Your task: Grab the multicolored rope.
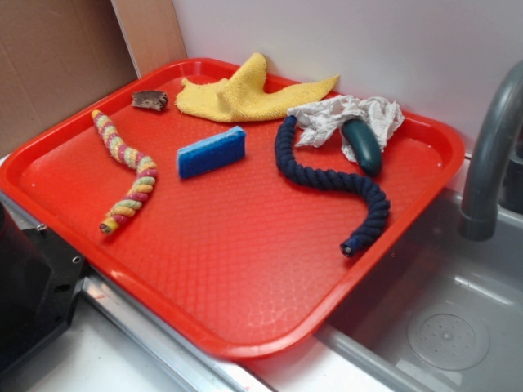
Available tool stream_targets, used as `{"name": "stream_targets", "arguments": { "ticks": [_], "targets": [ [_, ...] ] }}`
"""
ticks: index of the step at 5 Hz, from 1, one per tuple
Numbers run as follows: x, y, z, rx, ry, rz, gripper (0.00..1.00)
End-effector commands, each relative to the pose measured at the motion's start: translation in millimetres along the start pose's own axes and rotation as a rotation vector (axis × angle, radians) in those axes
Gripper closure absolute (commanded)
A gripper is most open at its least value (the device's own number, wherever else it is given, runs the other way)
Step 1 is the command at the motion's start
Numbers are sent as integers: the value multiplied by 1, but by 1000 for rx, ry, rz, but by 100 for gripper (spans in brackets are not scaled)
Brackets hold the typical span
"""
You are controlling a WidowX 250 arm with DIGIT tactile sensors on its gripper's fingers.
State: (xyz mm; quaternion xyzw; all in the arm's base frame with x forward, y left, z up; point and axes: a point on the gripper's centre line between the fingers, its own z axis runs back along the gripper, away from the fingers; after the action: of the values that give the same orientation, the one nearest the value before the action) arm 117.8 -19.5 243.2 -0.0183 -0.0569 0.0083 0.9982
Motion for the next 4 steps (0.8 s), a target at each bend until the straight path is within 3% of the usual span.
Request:
{"name": "stream_targets", "arguments": {
  "ticks": [1, 2, 3, 4],
  "targets": [
    [0, 0, 0, 0, 0, 0, 0],
    [12, 44, -38, 48, -36, 245, 0],
    [21, 77, -65, 31, -30, 475, 0],
    [22, 103, -91, 85, -58, 719, 0]
  ]
}}
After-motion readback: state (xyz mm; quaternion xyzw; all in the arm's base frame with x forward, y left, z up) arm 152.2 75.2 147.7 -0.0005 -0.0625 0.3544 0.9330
